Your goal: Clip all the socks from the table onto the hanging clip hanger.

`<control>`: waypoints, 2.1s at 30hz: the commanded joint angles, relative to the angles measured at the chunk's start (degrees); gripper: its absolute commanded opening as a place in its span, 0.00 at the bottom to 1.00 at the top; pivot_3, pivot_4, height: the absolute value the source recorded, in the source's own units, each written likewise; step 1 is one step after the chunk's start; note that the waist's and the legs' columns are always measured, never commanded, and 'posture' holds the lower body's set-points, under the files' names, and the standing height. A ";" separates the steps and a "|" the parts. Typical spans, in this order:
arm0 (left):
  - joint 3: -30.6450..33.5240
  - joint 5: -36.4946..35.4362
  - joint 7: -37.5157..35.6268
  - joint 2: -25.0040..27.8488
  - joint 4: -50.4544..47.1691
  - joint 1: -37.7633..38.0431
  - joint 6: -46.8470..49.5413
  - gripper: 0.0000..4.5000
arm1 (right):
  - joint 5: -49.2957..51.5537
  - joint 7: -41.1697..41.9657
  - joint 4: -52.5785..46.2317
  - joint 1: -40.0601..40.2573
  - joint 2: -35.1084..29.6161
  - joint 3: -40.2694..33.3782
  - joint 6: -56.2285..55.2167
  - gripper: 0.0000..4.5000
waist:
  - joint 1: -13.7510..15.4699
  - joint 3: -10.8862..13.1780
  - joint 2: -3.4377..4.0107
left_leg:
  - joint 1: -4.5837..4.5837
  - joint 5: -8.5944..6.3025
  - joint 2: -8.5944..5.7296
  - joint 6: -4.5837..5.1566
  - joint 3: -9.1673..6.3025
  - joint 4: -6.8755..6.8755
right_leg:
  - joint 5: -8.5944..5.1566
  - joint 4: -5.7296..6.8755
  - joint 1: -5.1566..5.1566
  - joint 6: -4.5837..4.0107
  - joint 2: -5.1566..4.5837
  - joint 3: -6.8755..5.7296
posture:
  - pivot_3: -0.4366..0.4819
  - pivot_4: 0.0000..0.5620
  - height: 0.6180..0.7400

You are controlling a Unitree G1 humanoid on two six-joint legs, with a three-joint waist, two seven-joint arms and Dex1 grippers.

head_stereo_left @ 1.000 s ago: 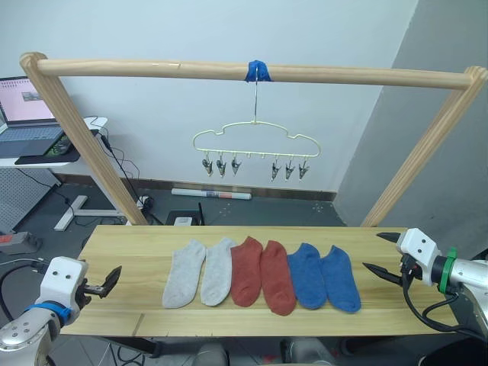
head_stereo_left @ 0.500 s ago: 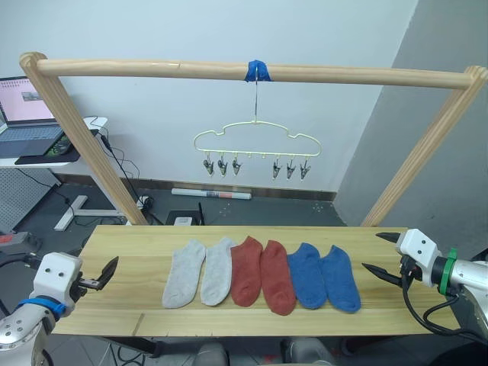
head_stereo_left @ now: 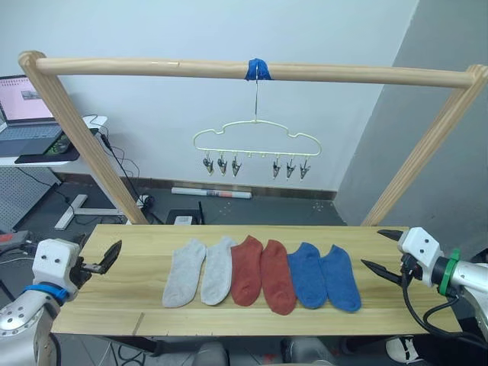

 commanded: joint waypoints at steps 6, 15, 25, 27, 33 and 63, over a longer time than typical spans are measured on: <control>-6.06 -1.15 5.88 -5.23 -12.07 -6.59 7.75 1.00 | 3.60 -0.39 -15.81 -0.31 0.54 1.32 5.27 1.00 | -0.20 0.76 -0.04 | -0.03 0.00 0.00 0.00 -0.02 0.01 | 0.01 0.01 0.00 0.03 0.02 0.01 | 0.33 0.16 0.91; -10.79 0.37 12.52 -10.31 -17.10 -15.26 7.97 1.00 | 13.83 -6.44 -28.43 -9.68 6.55 4.95 22.67 1.00 | -1.59 2.81 -0.38 | -0.05 0.00 0.00 0.01 -0.04 0.04 | 0.02 0.02 0.02 0.04 0.04 0.01 | 0.30 0.24 0.91; -13.47 -0.78 15.48 -15.29 -16.01 -24.10 8.41 0.87 | 15.03 -10.38 -31.76 -19.58 11.23 10.15 27.23 1.00 | -1.72 4.97 -0.30 | -0.24 -0.05 -0.01 0.08 -0.08 0.02 | 0.21 -0.11 -0.05 0.45 0.06 0.01 | 0.28 0.31 0.91; -13.80 -0.72 15.65 -15.80 -14.85 -25.23 8.26 0.74 | 15.08 -11.09 -31.68 -21.19 12.03 10.74 27.82 1.00 | -1.87 5.24 -0.25 | -0.25 -0.07 -0.01 0.13 -0.08 0.01 | 0.22 -0.19 -0.04 0.46 0.06 0.01 | 0.28 0.32 0.91; -15.64 1.45 17.04 -17.91 -10.29 -28.91 6.35 0.61 | 14.83 -12.71 -31.40 -24.50 14.17 12.38 29.13 1.00 | -2.18 5.44 -0.19 | -0.57 -0.11 -0.01 0.20 -0.12 0.02 | 0.34 -0.68 -0.05 0.66 0.04 -0.03 | 0.27 0.32 0.91; -16.33 4.07 18.25 -21.51 3.82 -38.83 -2.34 0.61 | 16.24 -11.85 -30.28 -29.19 14.35 13.16 30.54 1.00 | -3.07 5.46 -0.16 | -1.44 -0.13 -0.02 0.24 -0.17 0.10 | 0.51 -0.61 -0.93 0.45 0.04 -0.08 | 0.24 0.31 0.91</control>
